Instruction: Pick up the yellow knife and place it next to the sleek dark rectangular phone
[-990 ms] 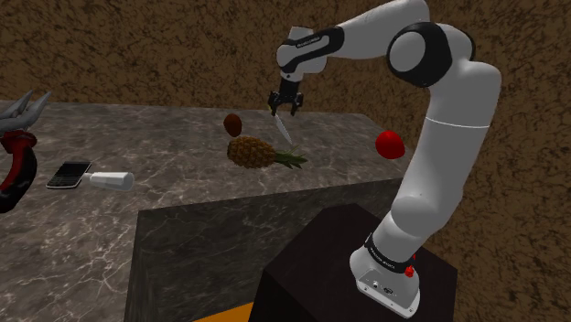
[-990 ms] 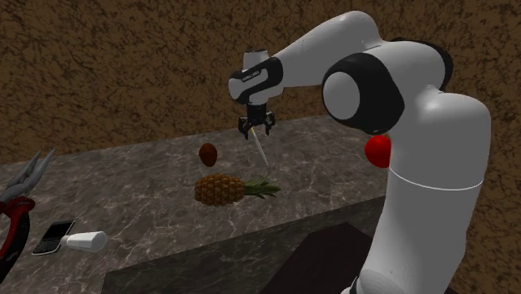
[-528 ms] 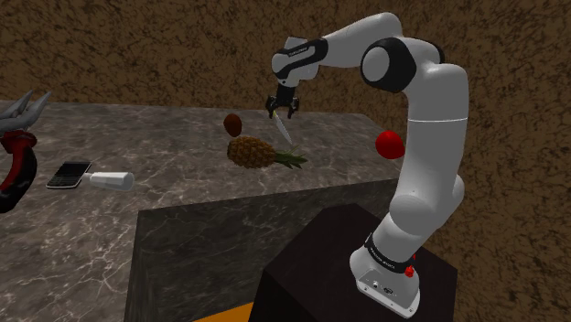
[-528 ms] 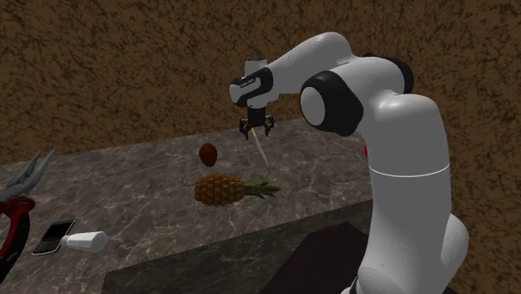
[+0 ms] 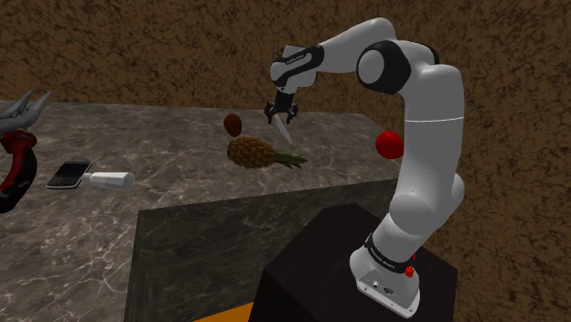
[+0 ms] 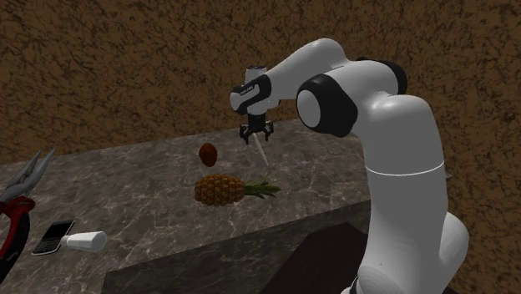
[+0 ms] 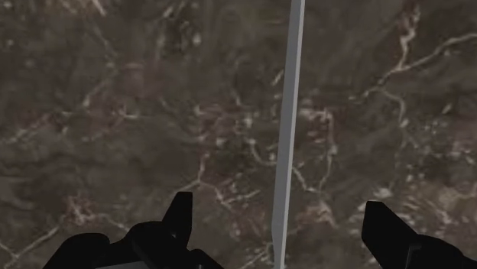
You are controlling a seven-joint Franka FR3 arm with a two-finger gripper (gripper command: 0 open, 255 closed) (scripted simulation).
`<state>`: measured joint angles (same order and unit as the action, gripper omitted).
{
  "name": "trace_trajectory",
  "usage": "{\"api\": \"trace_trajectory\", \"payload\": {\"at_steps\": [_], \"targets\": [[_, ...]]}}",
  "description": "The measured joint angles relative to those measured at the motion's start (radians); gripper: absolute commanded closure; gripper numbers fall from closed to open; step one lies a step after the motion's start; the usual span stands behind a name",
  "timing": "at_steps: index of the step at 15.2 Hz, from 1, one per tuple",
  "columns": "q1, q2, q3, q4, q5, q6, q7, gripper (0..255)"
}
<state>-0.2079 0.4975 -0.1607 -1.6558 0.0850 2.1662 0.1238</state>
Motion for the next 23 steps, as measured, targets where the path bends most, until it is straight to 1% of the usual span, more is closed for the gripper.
{"api": "trace_trajectory", "payload": {"at_steps": [3, 4, 14, 23], "targets": [[0.000, 0.000, 0.000, 0.000, 0.000, 0.001, 0.000, 0], [0.000, 0.000, 0.000, 0.000, 0.000, 0.001, 0.000, 255], [0.000, 0.000, 0.000, 0.000, 0.000, 0.001, 0.000, 255], [0.001, -0.044, -0.005, 0.043, -0.009, -0.086, 0.004, 255]]}}
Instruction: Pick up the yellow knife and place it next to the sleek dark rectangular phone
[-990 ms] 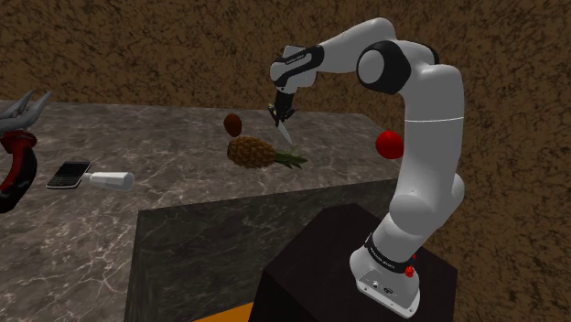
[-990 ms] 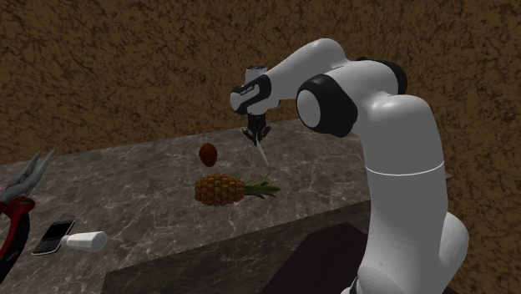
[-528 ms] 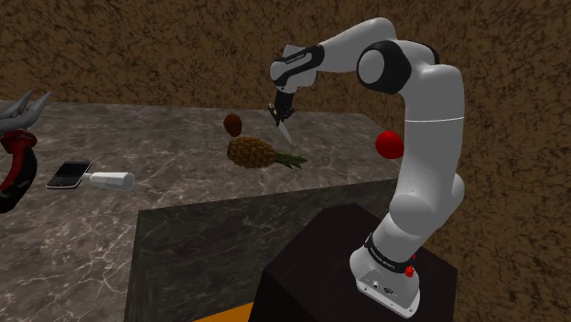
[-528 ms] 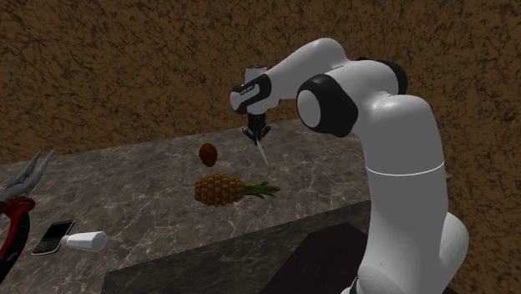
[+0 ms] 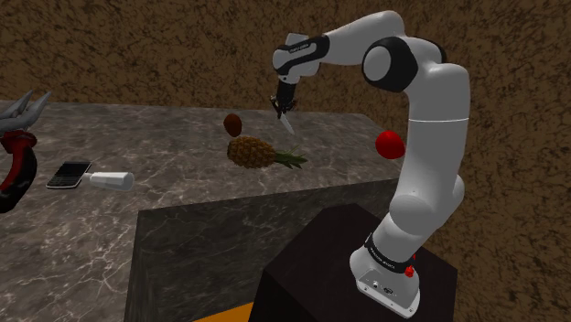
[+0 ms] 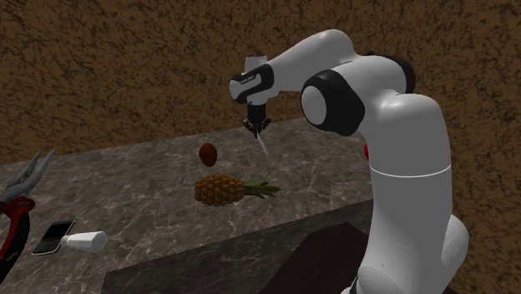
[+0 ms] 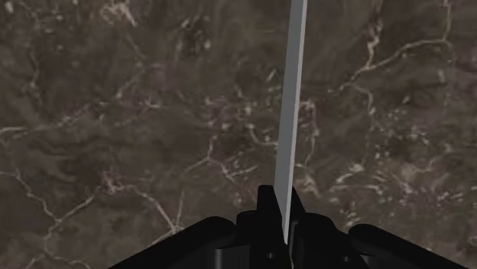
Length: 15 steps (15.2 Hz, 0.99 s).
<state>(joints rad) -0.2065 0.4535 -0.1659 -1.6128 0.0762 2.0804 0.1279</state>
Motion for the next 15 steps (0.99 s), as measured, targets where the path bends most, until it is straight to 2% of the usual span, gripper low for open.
{"api": "trace_trajectory", "payload": {"at_steps": [15], "targets": [[0.001, -0.052, -0.005, 0.123, -0.012, -0.174, 0.008, 255]]}}
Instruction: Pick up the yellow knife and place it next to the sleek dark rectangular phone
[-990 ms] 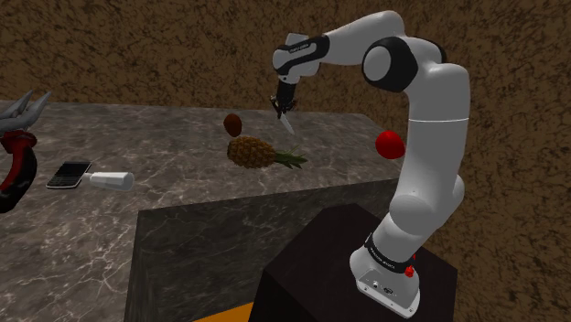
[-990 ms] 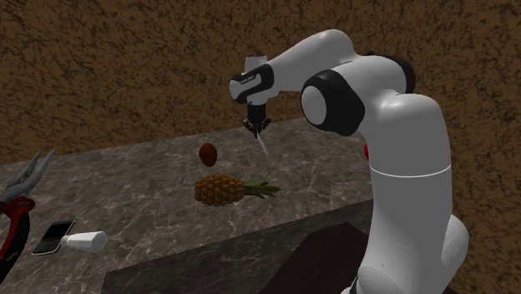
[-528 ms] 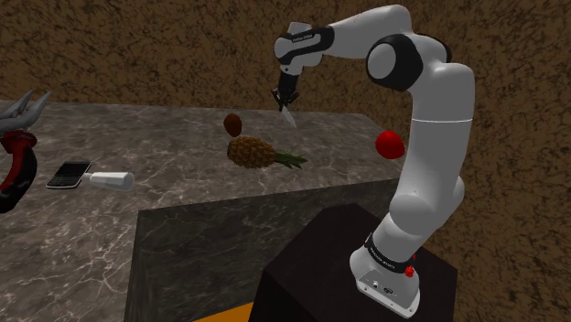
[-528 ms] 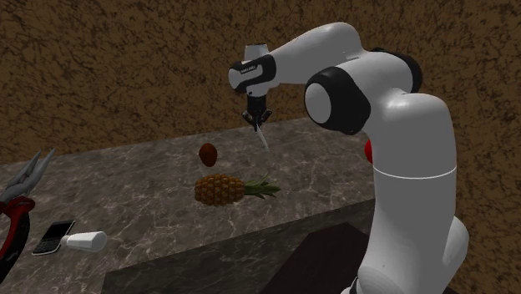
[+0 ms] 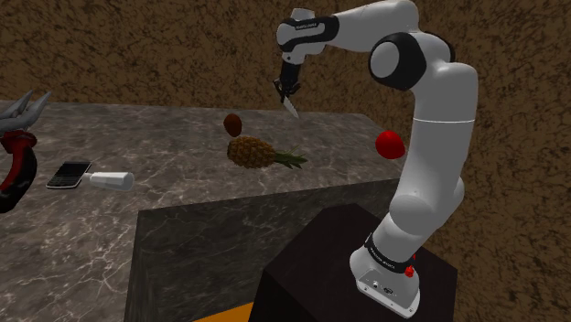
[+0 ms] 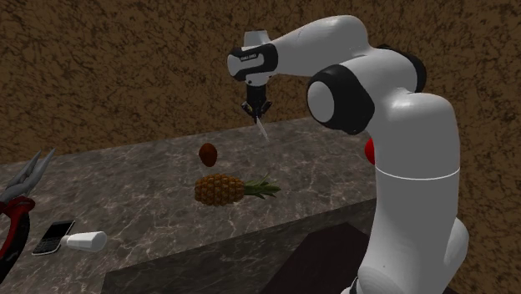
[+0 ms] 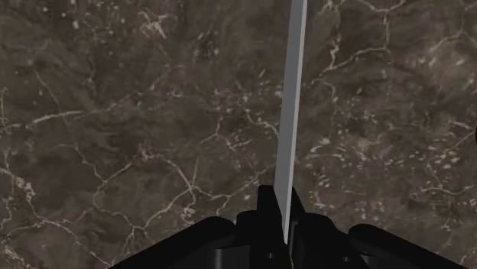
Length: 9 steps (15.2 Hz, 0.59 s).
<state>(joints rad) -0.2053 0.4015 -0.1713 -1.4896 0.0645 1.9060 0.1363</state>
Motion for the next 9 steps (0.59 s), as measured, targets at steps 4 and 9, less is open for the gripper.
{"api": "trace_trajectory", "payload": {"at_steps": [4, 9], "targets": [[0.045, -0.039, 0.015, -0.050, -0.013, 0.011, 0.059, 255], [0.120, -0.089, 0.046, -0.120, -0.032, 0.032, 0.166, 255]]}}
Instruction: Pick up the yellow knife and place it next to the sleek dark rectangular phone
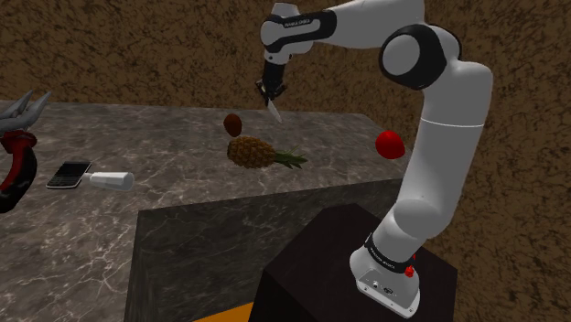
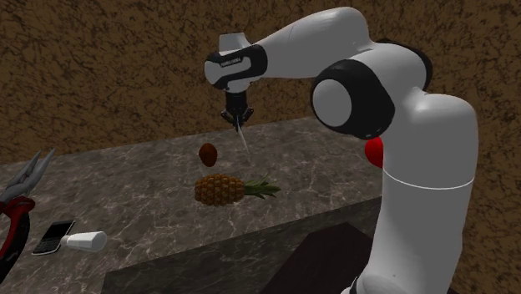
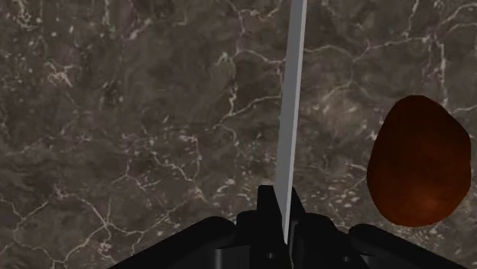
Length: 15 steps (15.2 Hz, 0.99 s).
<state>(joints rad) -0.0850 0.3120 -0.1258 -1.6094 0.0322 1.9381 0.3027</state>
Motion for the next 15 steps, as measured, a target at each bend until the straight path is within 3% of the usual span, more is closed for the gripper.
{"api": "trace_trajectory", "payload": {"at_steps": [8, 15], "targets": [[0.119, -0.038, 0.059, -0.058, -0.026, 0.019, 0.183, 255], [0.215, -0.016, 0.110, -0.010, -0.043, -0.007, 0.334, 255]]}}
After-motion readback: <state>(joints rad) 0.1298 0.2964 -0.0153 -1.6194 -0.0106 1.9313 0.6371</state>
